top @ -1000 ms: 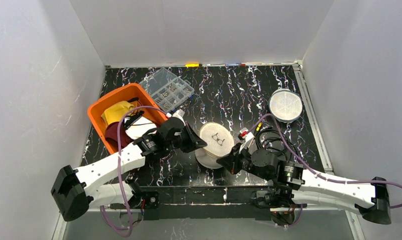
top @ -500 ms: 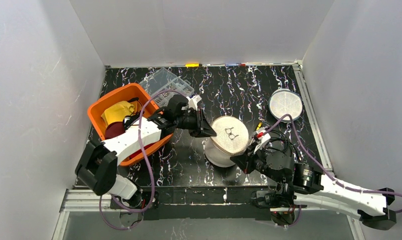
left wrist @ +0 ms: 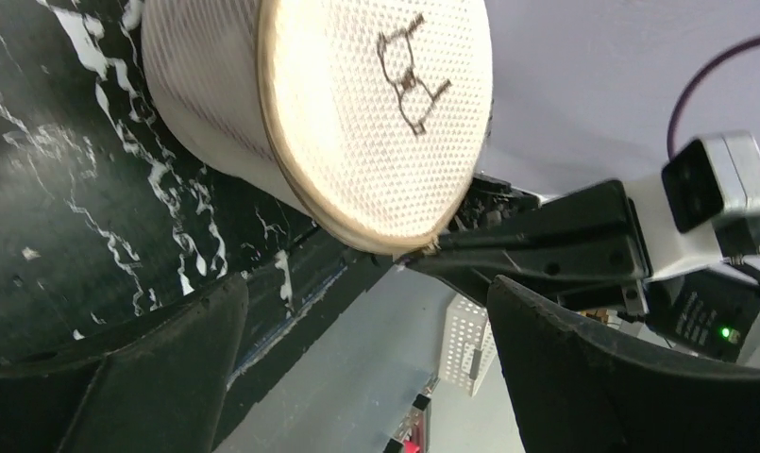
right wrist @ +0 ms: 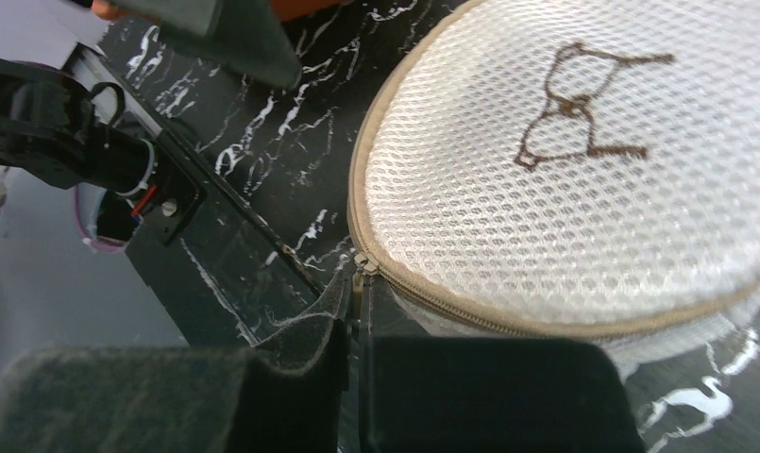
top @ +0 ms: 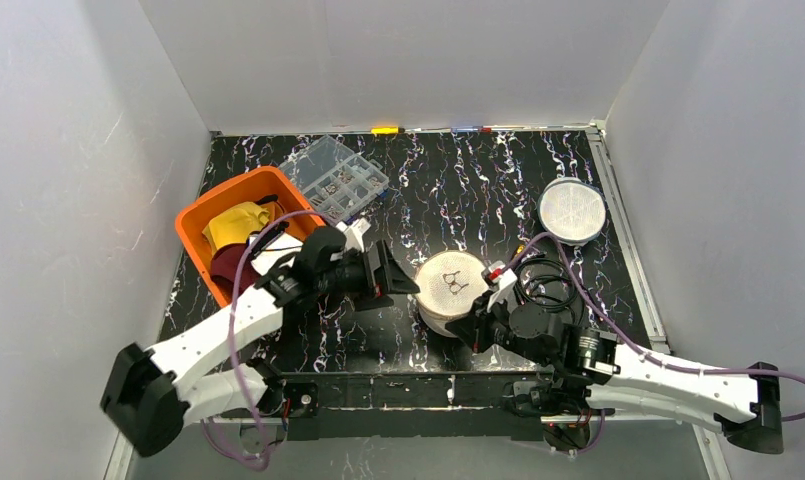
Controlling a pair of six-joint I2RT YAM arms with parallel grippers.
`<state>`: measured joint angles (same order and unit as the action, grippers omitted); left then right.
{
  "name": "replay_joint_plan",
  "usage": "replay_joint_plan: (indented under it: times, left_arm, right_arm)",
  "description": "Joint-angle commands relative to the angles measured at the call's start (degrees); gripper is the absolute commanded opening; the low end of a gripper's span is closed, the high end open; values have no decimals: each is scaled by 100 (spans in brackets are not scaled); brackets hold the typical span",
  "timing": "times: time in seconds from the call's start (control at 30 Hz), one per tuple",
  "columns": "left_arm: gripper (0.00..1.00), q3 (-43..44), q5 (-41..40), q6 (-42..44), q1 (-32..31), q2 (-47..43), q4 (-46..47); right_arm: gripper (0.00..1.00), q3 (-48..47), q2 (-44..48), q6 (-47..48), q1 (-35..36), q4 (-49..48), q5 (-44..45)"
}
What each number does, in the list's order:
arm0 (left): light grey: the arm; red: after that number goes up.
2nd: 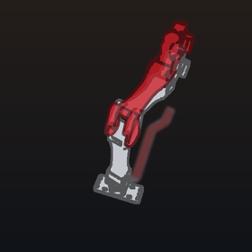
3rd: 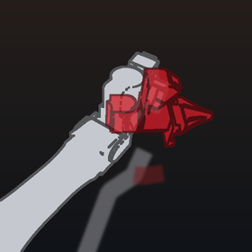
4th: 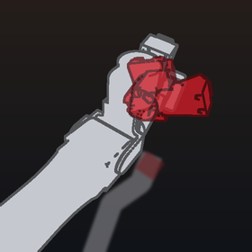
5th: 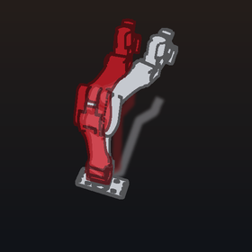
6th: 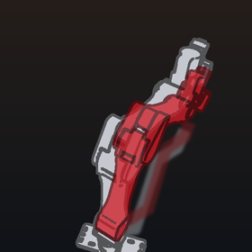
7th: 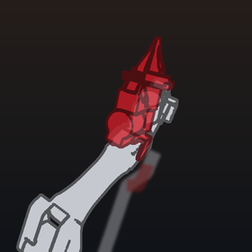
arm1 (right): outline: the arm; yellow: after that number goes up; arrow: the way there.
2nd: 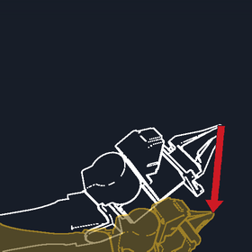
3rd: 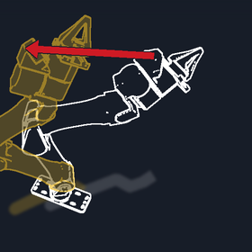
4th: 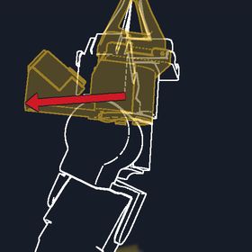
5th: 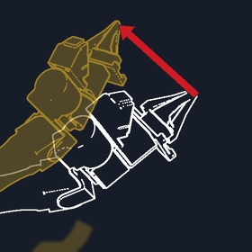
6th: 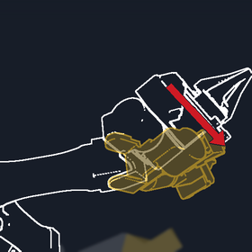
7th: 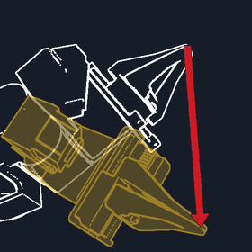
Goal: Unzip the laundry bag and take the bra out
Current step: Unzip the laundry bag at the center of the board.
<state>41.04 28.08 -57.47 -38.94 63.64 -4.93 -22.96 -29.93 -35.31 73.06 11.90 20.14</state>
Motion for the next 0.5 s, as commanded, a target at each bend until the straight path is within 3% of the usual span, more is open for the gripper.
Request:
replay_joint_plan:
  times: [0.0, 0.13, 0.33, 0.47]
  left_arm:
    - [96, -472, -819, -706, -560, -747, -316]
    - [95, -383, -1439, -1036, -1106, -751, -190]
    - [89, 104, -1629, -1080, -1226, 1, -52]
    - [75, 411, -1807, -985, -1229, 297, -44]
  right_arm:
    - [1, 11, -397, -75, 31, -1085, -298]
    - [1, -92, -865, -72, 28, -1540, -505]
    - [1, -295, -1197, -77, 32, -1810, -705]
    - [1, -394, -1114, -107, 28, -1673, -750]
